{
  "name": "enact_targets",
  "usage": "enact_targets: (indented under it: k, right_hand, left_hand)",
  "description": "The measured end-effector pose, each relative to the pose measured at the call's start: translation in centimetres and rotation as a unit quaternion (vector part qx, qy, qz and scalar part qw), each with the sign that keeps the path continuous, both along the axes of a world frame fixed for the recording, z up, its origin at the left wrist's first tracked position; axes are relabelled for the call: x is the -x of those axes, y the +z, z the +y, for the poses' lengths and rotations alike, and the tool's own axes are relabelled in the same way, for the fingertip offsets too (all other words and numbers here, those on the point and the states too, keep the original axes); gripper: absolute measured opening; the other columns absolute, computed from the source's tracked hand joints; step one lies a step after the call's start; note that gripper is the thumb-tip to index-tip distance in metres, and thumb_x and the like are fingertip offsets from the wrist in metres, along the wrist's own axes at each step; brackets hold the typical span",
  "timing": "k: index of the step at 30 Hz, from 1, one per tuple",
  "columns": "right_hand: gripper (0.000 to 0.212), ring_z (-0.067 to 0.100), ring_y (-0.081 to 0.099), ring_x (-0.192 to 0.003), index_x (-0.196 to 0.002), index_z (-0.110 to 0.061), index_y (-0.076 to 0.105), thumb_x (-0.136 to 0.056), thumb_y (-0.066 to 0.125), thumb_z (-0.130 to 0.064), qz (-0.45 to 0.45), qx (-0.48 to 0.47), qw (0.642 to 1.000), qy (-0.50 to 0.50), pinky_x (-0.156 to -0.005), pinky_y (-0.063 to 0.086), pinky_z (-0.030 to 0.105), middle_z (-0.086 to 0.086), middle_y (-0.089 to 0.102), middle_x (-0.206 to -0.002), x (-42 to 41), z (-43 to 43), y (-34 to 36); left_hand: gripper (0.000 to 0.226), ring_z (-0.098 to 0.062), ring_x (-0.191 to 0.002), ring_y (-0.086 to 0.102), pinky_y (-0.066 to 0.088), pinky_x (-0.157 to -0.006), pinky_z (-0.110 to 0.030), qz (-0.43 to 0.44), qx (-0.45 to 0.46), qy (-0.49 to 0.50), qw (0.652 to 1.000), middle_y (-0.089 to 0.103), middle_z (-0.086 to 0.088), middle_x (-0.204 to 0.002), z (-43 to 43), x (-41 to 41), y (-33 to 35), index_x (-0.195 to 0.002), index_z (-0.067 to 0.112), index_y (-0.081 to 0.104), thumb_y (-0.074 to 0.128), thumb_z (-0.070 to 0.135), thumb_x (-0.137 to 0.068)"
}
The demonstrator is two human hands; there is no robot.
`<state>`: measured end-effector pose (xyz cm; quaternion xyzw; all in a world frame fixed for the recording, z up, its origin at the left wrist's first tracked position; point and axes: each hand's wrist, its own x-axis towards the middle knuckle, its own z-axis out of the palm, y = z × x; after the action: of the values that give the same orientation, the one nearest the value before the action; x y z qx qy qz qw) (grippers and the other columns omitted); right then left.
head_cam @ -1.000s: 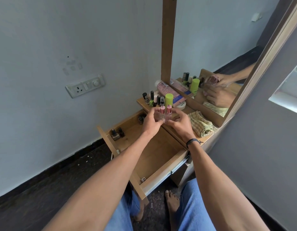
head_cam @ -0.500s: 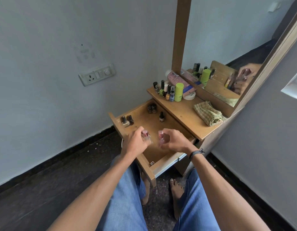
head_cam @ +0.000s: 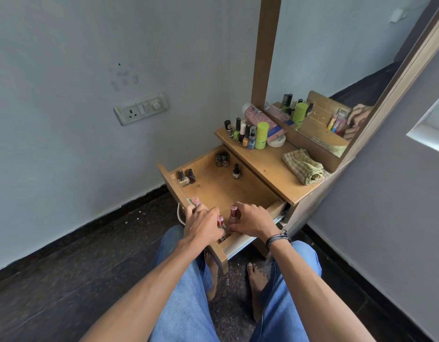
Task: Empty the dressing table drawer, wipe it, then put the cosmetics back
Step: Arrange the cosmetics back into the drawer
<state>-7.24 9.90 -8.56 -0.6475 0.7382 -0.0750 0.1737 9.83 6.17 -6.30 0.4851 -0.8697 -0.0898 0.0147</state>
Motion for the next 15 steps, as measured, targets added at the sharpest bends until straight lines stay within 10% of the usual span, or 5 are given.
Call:
enact_targets:
  k: [15]
  right_hand:
    - [0.050,0.016,0.058,-0.083,-0.100,-0.029,0.062,-0.085,0.057,-0.076,-0.028,-0.107,0.990,0.091,-0.089,0.034,0.040,-0.013,0.064,-0.084,1.2,0.6,1.3]
  left_hand:
    - [0.025,-0.021,-0.122,0.041,0.022,-0.103,-0.042,-0.083,-0.102,-0.050,0.990,0.062,-0.004,-0.108,-0.9,-0.5,1.1,-0.104,0.026,0.064,0.056,0.022,-0.081]
